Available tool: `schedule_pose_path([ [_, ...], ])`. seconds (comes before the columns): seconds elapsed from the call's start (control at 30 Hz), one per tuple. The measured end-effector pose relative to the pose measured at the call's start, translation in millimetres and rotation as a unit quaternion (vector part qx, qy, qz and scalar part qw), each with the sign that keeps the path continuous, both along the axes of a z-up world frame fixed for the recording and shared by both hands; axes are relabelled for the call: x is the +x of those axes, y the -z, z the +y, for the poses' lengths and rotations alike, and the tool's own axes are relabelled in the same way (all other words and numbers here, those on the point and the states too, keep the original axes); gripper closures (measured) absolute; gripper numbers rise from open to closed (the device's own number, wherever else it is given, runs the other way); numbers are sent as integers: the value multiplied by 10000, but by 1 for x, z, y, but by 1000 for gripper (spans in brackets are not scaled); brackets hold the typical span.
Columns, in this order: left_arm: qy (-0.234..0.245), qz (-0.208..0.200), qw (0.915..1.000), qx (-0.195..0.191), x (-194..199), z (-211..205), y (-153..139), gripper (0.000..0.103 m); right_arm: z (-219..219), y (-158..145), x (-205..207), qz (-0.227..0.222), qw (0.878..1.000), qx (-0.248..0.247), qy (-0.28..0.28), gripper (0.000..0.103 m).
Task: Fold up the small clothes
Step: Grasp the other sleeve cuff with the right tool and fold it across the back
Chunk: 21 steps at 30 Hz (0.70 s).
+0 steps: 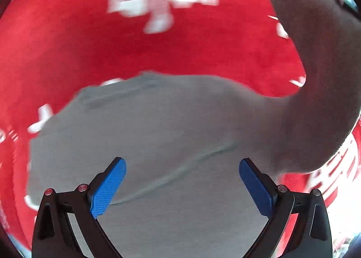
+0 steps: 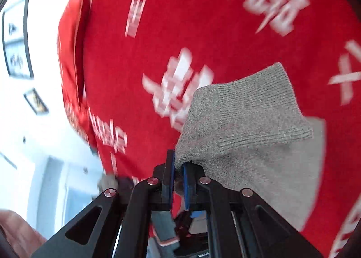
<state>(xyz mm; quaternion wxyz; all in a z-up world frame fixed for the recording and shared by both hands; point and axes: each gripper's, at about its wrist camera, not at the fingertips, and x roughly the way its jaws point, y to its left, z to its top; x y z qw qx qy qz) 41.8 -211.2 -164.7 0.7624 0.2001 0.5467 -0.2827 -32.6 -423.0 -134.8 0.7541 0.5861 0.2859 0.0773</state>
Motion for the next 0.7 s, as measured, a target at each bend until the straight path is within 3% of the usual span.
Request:
schedule_pose_path([
  [0.17,-859,-77,9956,375,45,95,8,1,97,28,73,445,9908,-373,-1220,96],
  [0.3,-1491,83,9873,537,67,157,23,1,174,72,110,1216,9650,-901,-2140,95],
  [0.43,-1709,322,9831,565,72,176,44,1,209,107,120,2133,9369,-1336,-2425,88],
  [0.5,-1718,379,9833,469,71,190,39,1,205,107,115,2185,9412,-1348,-2195,66],
  [0.57,-1694,400,9839,414,72,201,39,1,192,105,109,2200,9525,-1134,-1775,59],
  [0.63,-1722,444,9834,357,71,205,38,1,177,108,109,2263,9611,-753,-1393,59],
  [0.67,-1761,478,9827,307,72,207,37,1,172,112,110,2279,9638,-544,-1271,65],
  [0.7,-1787,491,9823,270,75,211,37,1,170,113,113,2269,9651,-467,-1220,86],
])
